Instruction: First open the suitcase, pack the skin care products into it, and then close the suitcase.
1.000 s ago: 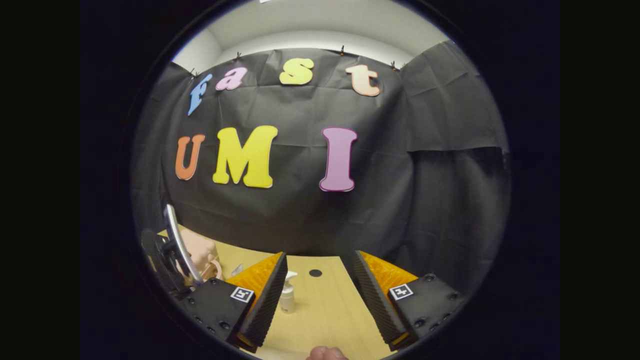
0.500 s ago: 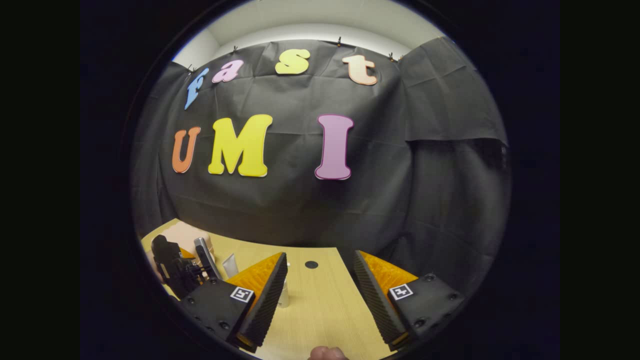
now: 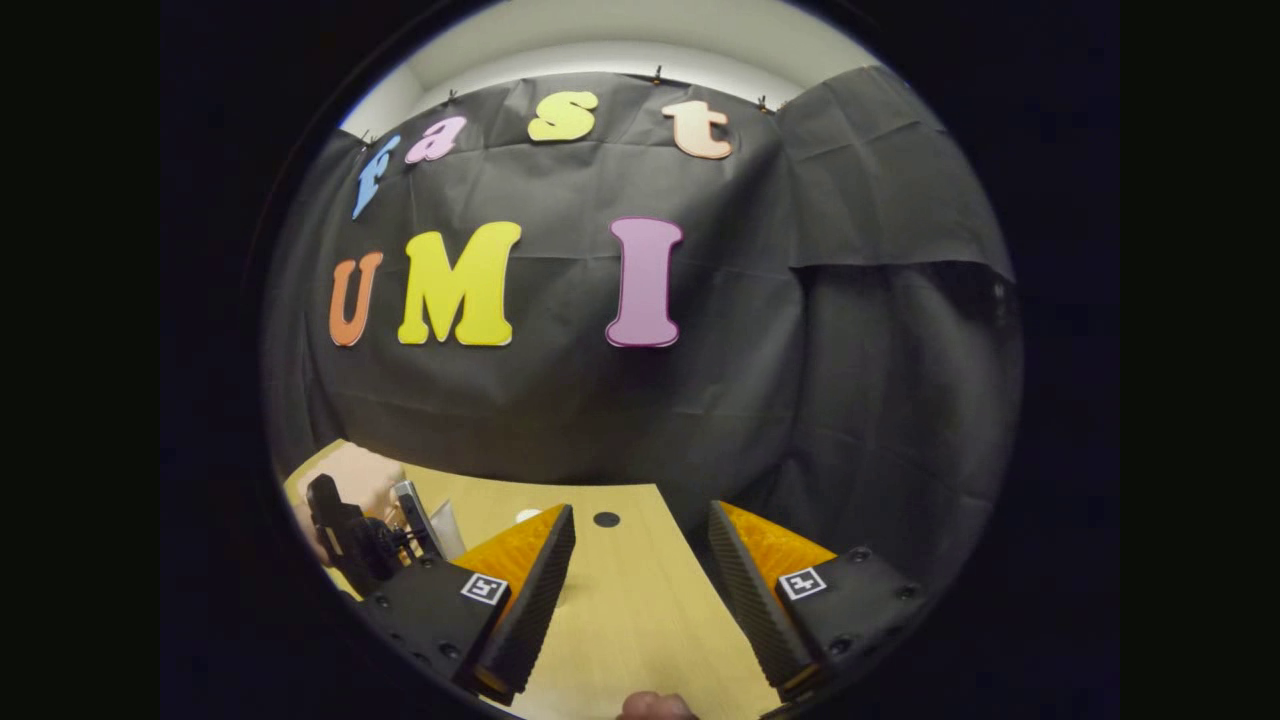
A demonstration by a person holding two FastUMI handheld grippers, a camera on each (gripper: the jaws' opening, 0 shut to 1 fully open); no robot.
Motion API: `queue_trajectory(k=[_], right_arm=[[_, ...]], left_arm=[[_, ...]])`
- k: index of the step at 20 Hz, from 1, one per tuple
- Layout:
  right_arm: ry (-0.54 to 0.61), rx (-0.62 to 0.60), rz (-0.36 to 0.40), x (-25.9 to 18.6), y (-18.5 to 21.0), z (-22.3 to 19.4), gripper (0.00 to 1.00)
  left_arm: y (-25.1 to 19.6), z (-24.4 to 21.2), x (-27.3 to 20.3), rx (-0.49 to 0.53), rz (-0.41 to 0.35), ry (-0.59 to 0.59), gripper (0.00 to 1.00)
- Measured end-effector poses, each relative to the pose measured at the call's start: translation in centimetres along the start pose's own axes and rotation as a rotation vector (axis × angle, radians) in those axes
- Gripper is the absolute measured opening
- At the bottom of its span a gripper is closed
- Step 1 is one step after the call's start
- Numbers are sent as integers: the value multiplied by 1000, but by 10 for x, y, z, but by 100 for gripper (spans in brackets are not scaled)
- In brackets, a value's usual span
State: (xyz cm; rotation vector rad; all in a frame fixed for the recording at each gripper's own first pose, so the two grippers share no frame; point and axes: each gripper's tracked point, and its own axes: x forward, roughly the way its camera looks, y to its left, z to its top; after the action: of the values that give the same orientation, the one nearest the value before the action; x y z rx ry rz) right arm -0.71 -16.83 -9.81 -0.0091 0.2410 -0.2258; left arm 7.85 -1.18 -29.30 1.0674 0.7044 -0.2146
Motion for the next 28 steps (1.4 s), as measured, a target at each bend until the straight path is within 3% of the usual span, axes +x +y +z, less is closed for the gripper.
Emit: queue_trajectory(k=[2, 3, 5, 9, 14, 16, 18, 22, 25, 28], right_arm=[[-17, -1, -11, -5, 1, 5, 80], [-28, -6, -14, -8, 2, 9, 77], [-42, -19, -15, -12, 6, 12, 77], [-48, -21, -9, -17, 15, 16, 80], [-75, -40, 42, -19, 50, 34, 79], [-79, -27, 75, -19, 70, 40, 77], [-88, -21, 107, -18, 92, 50, 80], [-103, -31, 166, -13, 131, 62, 80], [-89, -46, 207, -11, 163, 67, 78], [-94, -60, 253, -14, 200, 80, 80]], left_arm=[[2, 4, -4, 1, 1, -17, 33], [6, 6, -7, -1, 7, -31, 23], [19, 8, -12, -20, 24, -45, 15], [45, 8, -31, -147, 32, -72, 7], [112, 3, -65, -279, 86, -132, 3], [156, -7, -84, -338, 156, -157, 3], [199, -26, -94, -444, 197, -186, 3], [266, -76, -98, -754, 227, -319, 3], [301, -134, -101, -827, 262, -360, 3], [317, -208, -94, -909, 310, -313, 3]])
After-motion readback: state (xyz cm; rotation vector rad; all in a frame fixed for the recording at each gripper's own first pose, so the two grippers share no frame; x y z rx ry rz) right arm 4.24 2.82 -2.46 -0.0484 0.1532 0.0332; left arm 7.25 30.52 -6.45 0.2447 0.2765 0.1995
